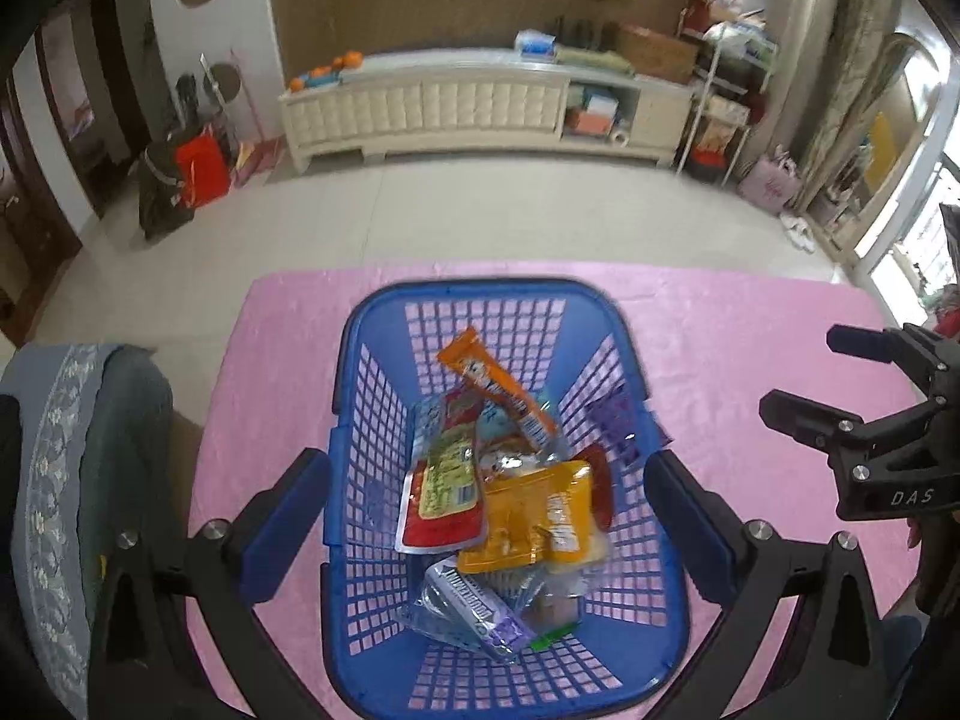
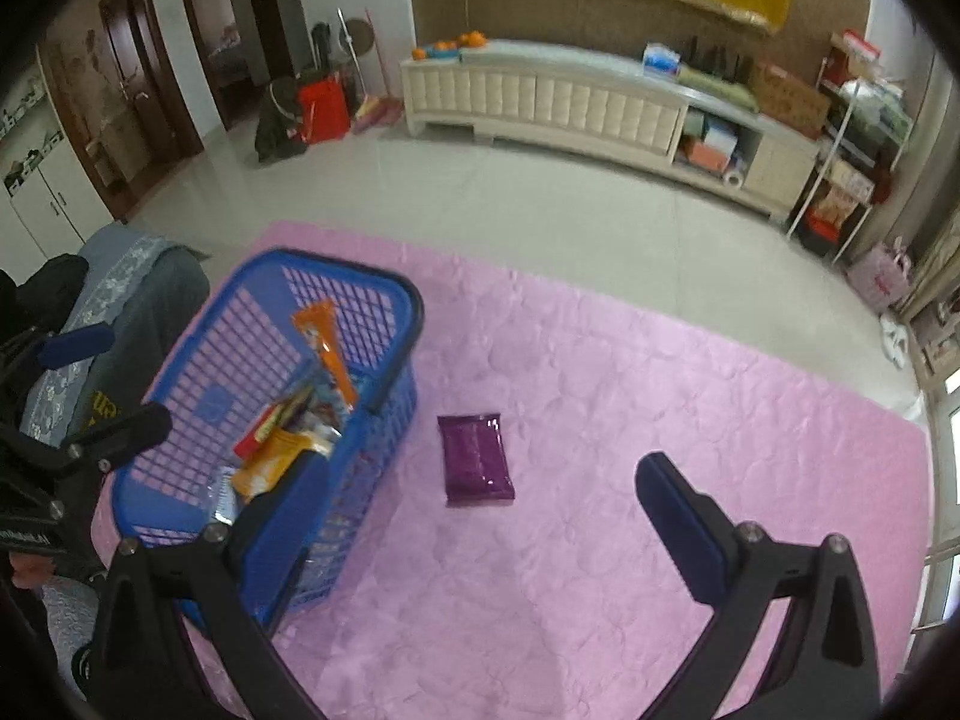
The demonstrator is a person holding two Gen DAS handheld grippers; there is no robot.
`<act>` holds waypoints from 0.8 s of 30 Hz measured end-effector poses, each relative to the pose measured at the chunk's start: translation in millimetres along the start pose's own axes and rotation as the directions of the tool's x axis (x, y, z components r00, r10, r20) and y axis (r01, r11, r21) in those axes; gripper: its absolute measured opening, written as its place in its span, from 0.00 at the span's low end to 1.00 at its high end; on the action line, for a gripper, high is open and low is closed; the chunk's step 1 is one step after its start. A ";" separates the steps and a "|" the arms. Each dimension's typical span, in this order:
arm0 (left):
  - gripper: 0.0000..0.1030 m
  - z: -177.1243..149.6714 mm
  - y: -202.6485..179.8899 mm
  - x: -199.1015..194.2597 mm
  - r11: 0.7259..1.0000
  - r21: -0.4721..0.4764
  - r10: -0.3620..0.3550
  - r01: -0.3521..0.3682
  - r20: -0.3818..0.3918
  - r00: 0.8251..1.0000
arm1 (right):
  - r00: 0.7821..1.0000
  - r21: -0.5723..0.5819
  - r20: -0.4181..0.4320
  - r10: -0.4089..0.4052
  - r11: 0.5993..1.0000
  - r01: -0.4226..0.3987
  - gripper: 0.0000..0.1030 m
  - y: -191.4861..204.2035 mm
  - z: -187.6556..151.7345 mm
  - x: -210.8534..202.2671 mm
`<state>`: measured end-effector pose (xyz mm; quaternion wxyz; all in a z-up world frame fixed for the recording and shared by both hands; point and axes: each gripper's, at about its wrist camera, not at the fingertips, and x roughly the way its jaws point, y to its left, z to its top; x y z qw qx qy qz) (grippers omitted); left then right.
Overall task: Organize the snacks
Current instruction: 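Move the right tool to the purple packet on the mat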
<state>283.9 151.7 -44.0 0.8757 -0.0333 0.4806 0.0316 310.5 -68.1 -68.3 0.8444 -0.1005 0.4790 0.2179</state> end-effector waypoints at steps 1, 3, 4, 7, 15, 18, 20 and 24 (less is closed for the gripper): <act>1.00 0.4 1.6 5.9 1.000 -0.008 0.004 -0.004 -0.018 1.000 | 1.000 0.004 -0.019 0.007 1.000 -0.007 1.00 -2.2 -0.8 8.5; 1.00 1.3 4.3 20.0 1.000 -0.023 0.000 -0.001 -0.059 0.998 | 0.999 0.002 -0.041 0.015 1.000 -0.015 1.00 -5.7 -3.8 21.6; 1.00 2.3 5.8 25.4 1.000 -0.022 -0.003 0.002 -0.073 0.997 | 0.999 0.000 -0.044 0.020 1.000 -0.020 1.00 -7.5 -6.1 29.2; 1.00 4.1 8.9 39.4 1.000 -0.027 0.001 -0.003 -0.094 0.996 | 0.999 -0.009 -0.033 0.029 1.000 -0.029 1.00 -12.5 -11.0 43.7; 1.00 6.9 2.2 64.1 1.000 -0.003 -0.006 0.005 -0.126 0.992 | 0.989 -0.071 -0.138 0.046 0.996 -0.057 1.00 -10.3 -15.2 96.0; 1.00 7.8 4.9 70.3 1.000 -0.009 0.002 -0.003 -0.136 0.991 | 0.985 -0.089 -0.166 0.049 0.994 -0.065 1.00 -9.7 -18.5 114.2; 1.00 8.3 8.1 73.1 1.000 -0.019 0.003 -0.006 -0.140 0.990 | 0.983 -0.091 -0.174 0.054 0.993 -0.070 0.98 -10.2 -21.7 124.3; 1.00 8.5 8.9 76.8 1.000 -0.009 0.007 -0.008 -0.140 0.990 | 0.979 -0.104 -0.194 0.064 0.991 -0.086 0.93 -9.7 -24.2 140.4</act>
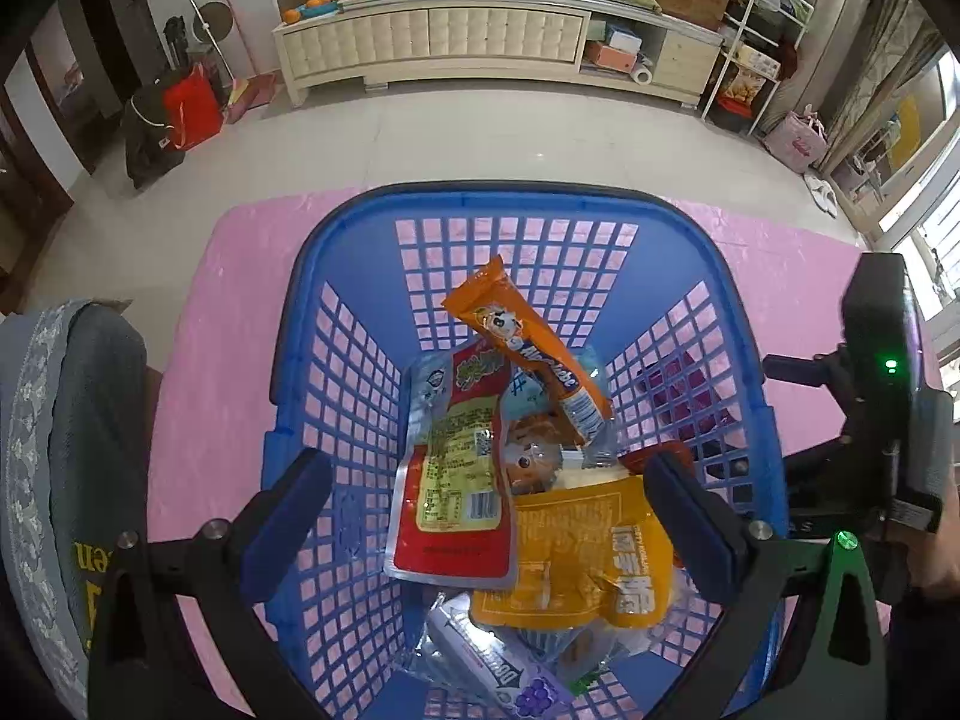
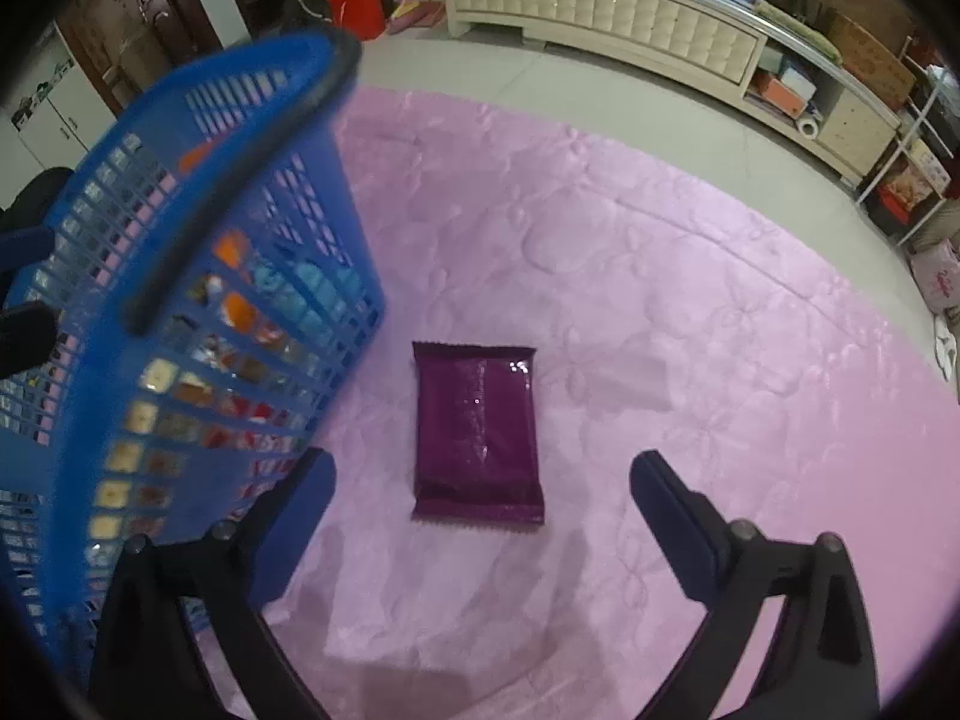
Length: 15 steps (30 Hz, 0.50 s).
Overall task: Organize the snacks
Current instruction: 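Move the right tool to the purple packet on the mat, then grasp the purple packet with the right tool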
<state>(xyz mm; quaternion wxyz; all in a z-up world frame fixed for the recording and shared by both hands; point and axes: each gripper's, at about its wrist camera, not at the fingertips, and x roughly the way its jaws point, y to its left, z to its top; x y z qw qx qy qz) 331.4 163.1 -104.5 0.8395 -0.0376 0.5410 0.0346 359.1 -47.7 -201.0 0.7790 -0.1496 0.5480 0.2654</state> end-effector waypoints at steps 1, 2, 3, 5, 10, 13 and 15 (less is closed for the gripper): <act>1.00 0.8 2.9 1.3 1.000 0.004 0.003 -0.003 0.001 1.000 | 1.000 -0.004 -0.005 -0.001 1.000 0.001 0.91 -1.0 0.1 2.7; 1.00 1.2 2.3 1.5 1.000 0.007 0.008 -0.008 0.005 1.000 | 1.000 -0.006 -0.008 -0.002 1.000 0.002 0.85 -1.1 0.6 5.0; 1.00 1.3 1.9 2.2 1.000 0.013 0.011 -0.011 0.007 1.000 | 1.000 -0.010 -0.012 -0.005 1.000 0.005 0.81 -1.8 1.3 7.9; 1.00 2.1 -1.3 1.9 1.000 0.023 0.014 -0.014 0.007 1.000 | 1.000 -0.014 -0.018 -0.014 1.000 0.014 0.77 -3.7 2.8 12.0; 1.00 2.6 -4.4 3.5 0.999 0.033 0.013 -0.013 0.010 1.000 | 0.999 -0.041 -0.025 -0.037 0.999 0.036 0.52 -0.5 0.9 18.2; 1.00 -1.1 -6.6 3.2 0.999 0.048 0.026 -0.026 0.011 1.000 | 0.999 -0.048 -0.014 -0.040 0.998 0.039 0.51 2.0 -2.9 14.9; 1.00 -3.6 -5.2 0.9 0.999 0.044 0.020 -0.020 0.014 1.000 | 0.999 -0.036 -0.008 -0.038 0.999 0.038 0.51 4.0 -7.4 10.3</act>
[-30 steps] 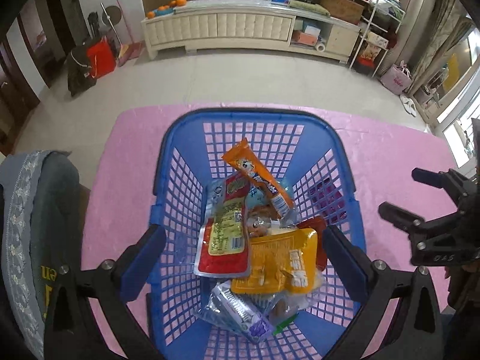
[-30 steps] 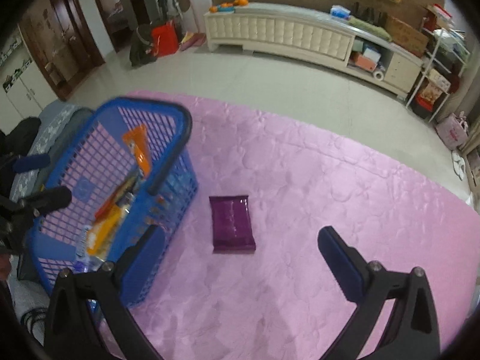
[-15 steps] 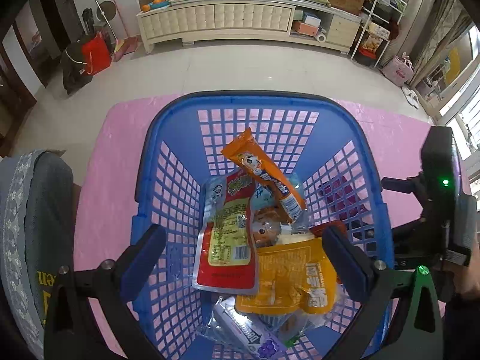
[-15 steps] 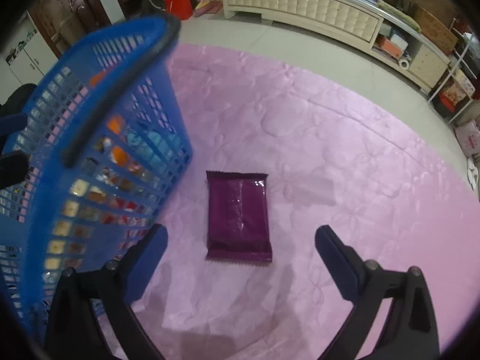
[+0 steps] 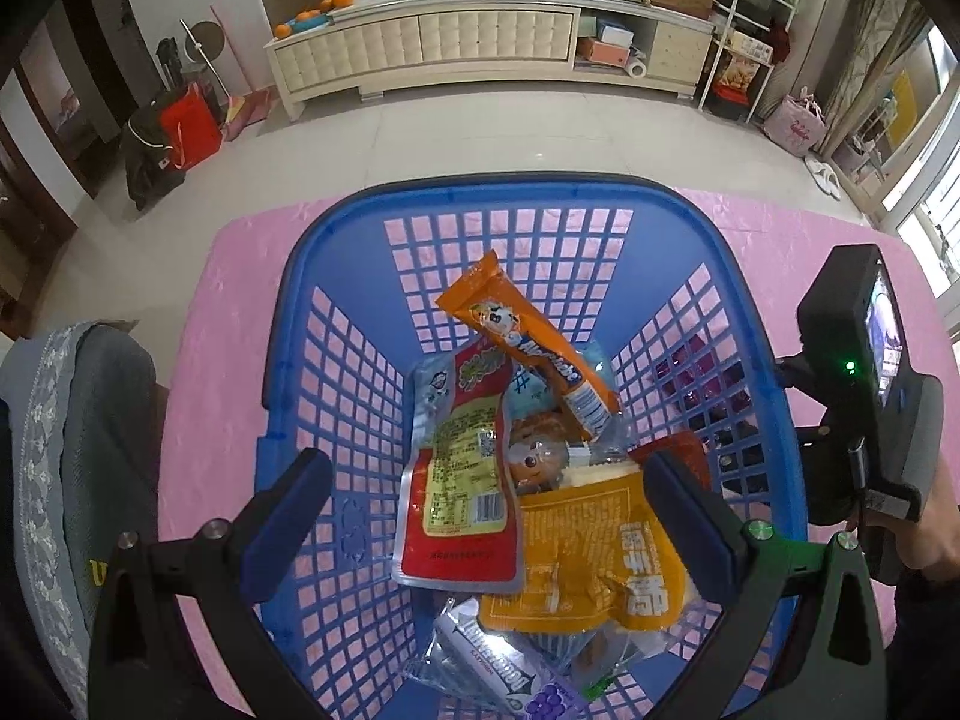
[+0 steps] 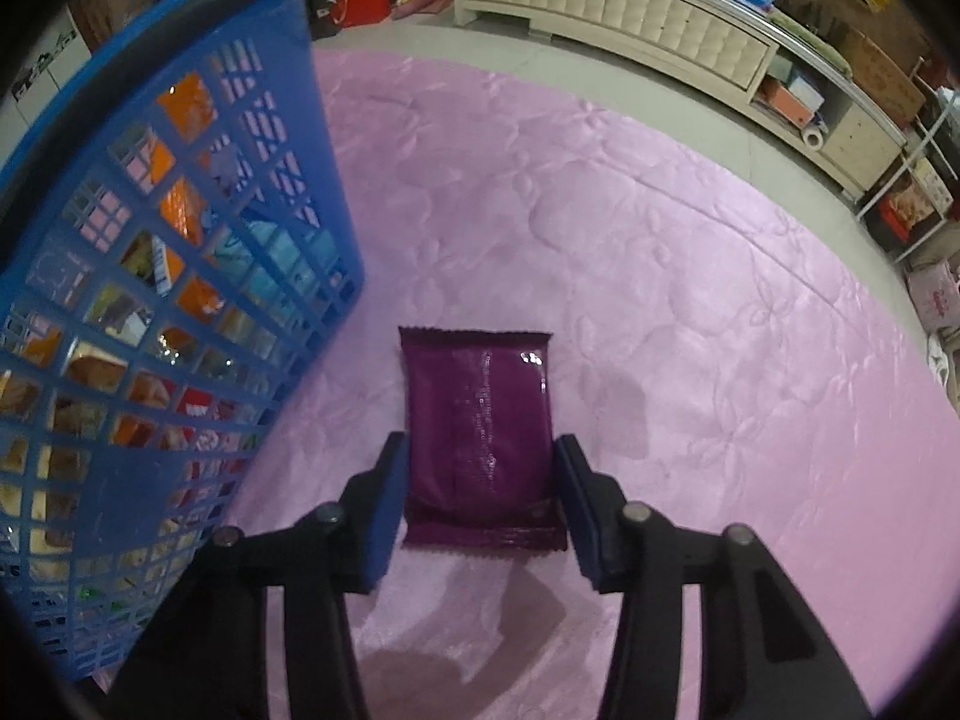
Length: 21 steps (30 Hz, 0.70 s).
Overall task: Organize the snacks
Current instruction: 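Grasp the purple packet with the right tool, then carry the purple packet over the basket with the right tool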
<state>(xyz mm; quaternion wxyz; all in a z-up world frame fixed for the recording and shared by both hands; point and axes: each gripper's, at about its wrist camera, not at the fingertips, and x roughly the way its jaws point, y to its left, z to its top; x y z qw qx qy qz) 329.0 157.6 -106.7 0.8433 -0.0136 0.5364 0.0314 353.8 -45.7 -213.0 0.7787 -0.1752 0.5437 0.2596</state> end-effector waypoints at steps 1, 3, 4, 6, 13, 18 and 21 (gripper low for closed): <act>1.00 -1.2 0.9 -1.5 1.000 -0.002 -0.005 0.005 0.003 1.000 | 1.000 0.005 0.002 -0.002 1.000 0.002 0.51 -1.1 -2.4 -4.1; 1.00 -4.0 4.4 -6.6 1.000 -0.006 -0.016 0.016 0.015 1.000 | 1.000 0.011 0.008 -0.004 1.000 0.004 0.51 -3.2 -4.0 -9.3; 1.00 -5.5 4.8 -9.7 1.000 -0.007 -0.019 0.019 0.020 1.000 | 1.000 0.017 0.010 -0.003 1.000 0.003 0.51 -4.2 -5.6 -15.2; 1.00 -9.4 4.6 -16.4 1.000 -0.009 -0.027 0.027 0.030 0.999 | 1.000 0.039 0.023 0.001 0.999 -0.001 0.51 -4.0 -7.7 -26.7; 1.00 -25.6 7.4 -42.8 0.999 -0.001 -0.053 0.054 0.060 0.997 | 0.995 0.044 0.092 -0.023 0.999 0.019 0.51 12.0 -14.3 -84.2; 1.00 -37.3 11.5 -62.9 0.998 0.000 -0.061 0.061 0.085 0.995 | 0.990 0.025 0.141 -0.033 0.999 0.030 0.51 34.7 -12.4 -123.1; 1.00 -45.7 16.2 -75.7 0.998 0.009 -0.061 0.060 0.103 0.993 | 0.984 0.003 0.173 -0.034 0.999 0.034 0.51 46.6 -10.9 -144.3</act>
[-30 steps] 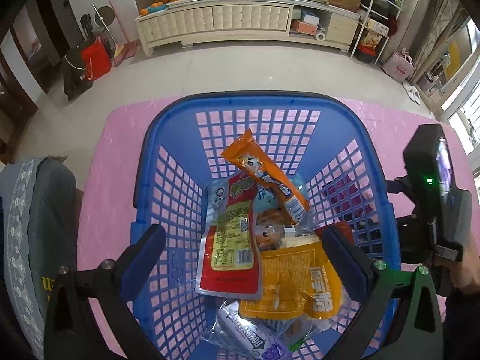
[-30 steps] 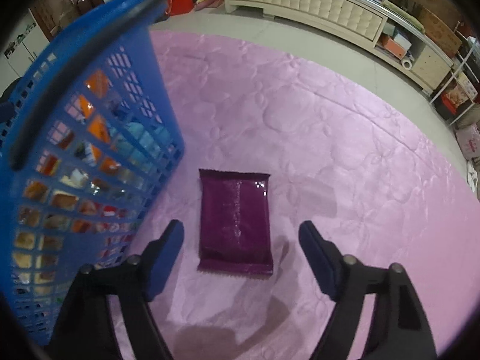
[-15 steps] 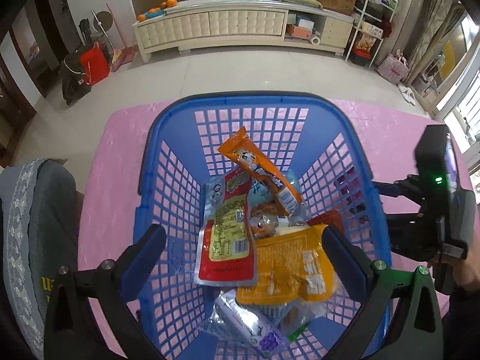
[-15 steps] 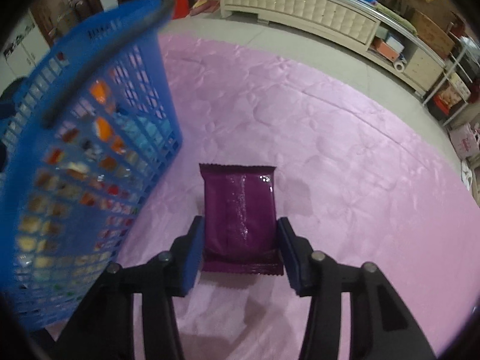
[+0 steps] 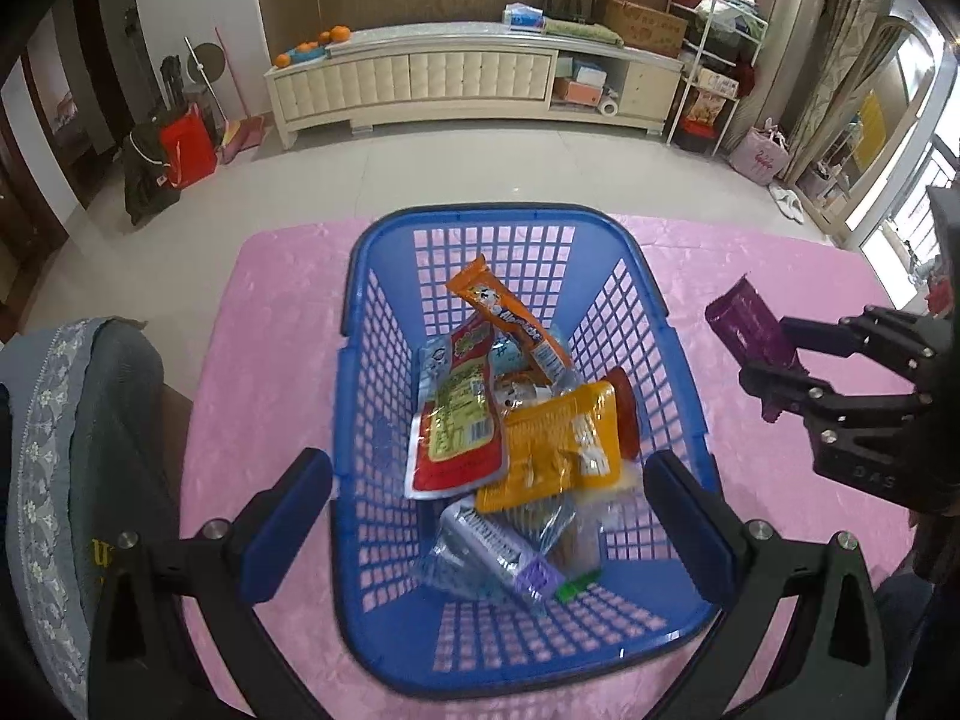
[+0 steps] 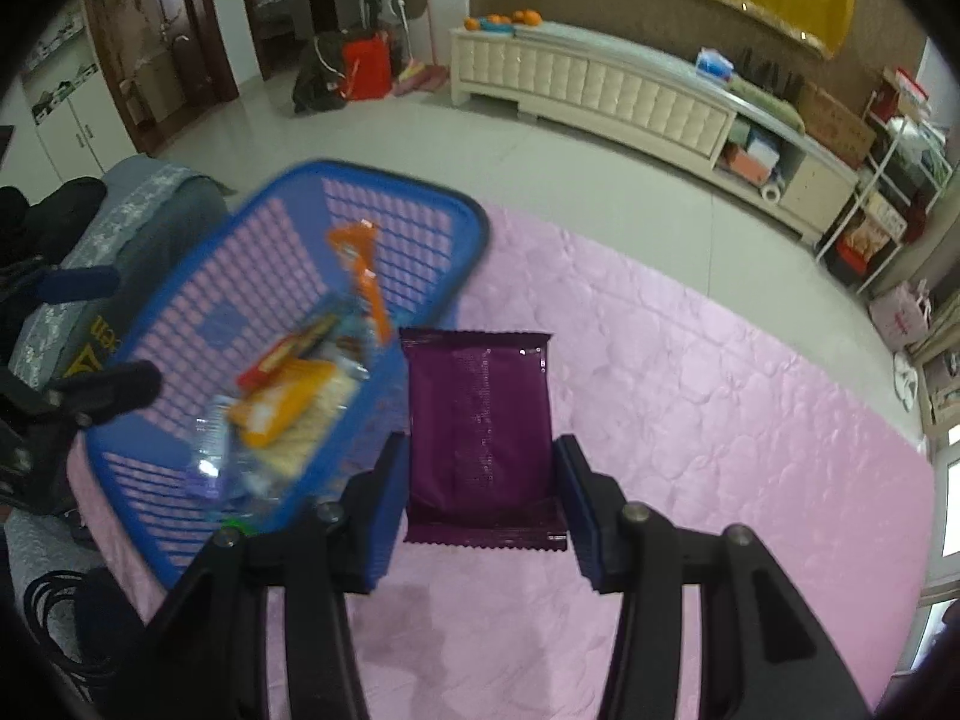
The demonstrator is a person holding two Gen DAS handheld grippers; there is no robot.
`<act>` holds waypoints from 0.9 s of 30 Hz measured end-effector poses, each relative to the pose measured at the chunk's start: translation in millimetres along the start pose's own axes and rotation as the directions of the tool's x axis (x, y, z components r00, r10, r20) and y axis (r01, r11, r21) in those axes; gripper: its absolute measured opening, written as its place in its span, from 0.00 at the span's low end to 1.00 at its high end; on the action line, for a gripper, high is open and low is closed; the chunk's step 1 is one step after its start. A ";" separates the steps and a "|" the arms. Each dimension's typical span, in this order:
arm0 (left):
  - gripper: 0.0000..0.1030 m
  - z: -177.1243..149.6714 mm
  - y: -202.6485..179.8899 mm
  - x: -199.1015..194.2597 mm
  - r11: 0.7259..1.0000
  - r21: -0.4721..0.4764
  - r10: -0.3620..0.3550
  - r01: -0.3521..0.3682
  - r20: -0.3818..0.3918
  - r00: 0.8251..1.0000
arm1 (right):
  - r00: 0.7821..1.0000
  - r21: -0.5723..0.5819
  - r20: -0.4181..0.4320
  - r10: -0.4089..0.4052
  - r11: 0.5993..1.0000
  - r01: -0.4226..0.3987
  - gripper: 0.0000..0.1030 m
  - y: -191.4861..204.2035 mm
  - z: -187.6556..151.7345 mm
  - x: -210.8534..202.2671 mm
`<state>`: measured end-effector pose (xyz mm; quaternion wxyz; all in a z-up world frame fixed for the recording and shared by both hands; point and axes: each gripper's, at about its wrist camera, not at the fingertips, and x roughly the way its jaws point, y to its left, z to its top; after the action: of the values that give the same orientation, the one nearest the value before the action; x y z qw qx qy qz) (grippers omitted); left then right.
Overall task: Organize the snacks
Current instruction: 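Carry the purple packet over the basket with the right tool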
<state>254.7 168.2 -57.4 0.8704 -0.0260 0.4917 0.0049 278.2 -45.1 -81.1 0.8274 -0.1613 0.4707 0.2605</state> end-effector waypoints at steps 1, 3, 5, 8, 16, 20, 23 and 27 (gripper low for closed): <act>1.00 -1.8 1.3 -3.5 1.000 0.001 0.000 0.000 0.005 1.000 | 1.000 -0.007 0.008 0.001 1.000 0.000 0.51 5.2 1.3 -5.3; 1.00 -7.5 4.8 -10.6 1.000 0.003 -0.002 0.002 0.010 1.000 | 1.000 -0.016 0.030 0.008 1.000 -0.007 0.51 14.9 3.0 -14.0; 1.00 -13.7 7.9 -16.0 1.000 0.004 0.005 -0.005 0.012 1.000 | 0.999 -0.022 0.037 0.019 1.000 -0.018 0.51 20.0 5.2 -19.2; 1.00 -20.3 13.8 -24.0 1.000 -0.006 0.004 -0.004 0.022 1.000 | 0.999 -0.041 0.048 0.024 0.999 -0.022 0.51 37.8 5.0 -25.2; 1.00 -38.4 30.7 -33.5 1.000 -0.019 -0.009 0.009 0.025 1.000 | 0.999 -0.056 0.034 0.042 0.998 -0.040 0.51 78.4 -3.4 -19.9; 1.00 -43.0 32.0 -35.9 1.000 -0.025 -0.007 0.007 0.027 1.000 | 0.999 -0.061 0.018 0.047 0.997 -0.045 0.51 89.9 -5.4 -14.3; 1.00 -47.2 35.3 -35.8 1.000 -0.026 -0.003 0.004 0.027 1.000 | 0.999 -0.058 0.011 0.043 0.997 -0.042 0.51 95.3 -6.5 -13.4; 1.00 -49.1 37.6 -37.2 0.999 -0.037 -0.014 0.016 0.034 0.999 | 0.999 -0.064 0.004 0.032 0.997 -0.032 0.51 99.0 -6.0 -11.9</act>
<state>192.2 203.9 -52.3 0.8778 -0.0457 0.4767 0.0080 211.4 28.9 -76.0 0.8187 -0.1794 0.4627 0.2890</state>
